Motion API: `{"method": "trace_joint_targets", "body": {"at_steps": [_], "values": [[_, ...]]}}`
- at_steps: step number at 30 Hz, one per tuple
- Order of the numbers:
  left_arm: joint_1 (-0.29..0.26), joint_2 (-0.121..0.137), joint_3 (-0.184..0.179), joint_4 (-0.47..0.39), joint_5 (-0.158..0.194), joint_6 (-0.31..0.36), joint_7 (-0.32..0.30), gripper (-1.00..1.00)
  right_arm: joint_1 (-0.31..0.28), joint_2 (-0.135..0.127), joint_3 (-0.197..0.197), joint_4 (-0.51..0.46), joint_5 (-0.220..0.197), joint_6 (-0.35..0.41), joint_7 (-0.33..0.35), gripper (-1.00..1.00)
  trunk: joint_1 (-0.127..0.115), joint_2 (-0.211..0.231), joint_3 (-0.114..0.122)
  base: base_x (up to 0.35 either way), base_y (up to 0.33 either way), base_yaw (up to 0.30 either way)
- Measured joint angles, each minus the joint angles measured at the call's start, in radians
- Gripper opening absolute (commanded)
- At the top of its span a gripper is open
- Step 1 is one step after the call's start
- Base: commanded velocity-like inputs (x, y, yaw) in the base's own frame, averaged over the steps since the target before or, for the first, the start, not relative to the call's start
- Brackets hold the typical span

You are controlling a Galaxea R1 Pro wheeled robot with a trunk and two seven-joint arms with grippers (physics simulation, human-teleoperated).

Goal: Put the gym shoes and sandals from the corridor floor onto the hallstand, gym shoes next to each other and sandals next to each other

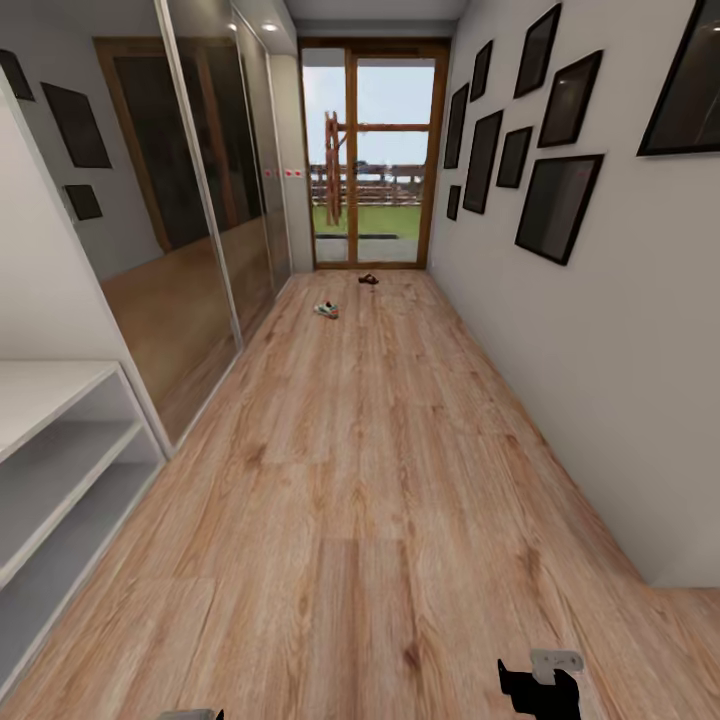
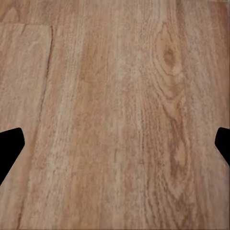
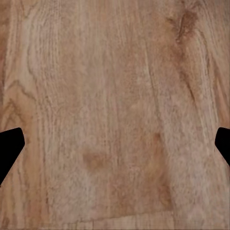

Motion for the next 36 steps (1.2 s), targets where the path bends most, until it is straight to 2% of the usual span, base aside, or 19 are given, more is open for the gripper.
{"method": "trace_joint_targets", "body": {"at_steps": [36], "values": [[0.000, 0.000, -0.001, 0.000, 0.000, 0.000, 0.000, 1.00, 0.000, 0.001, 0.000, 0.000, 0.000, 0.000, 0.000, 1.00, 0.000, 0.000, 0.000, 0.338, -0.107, 0.000]]}}
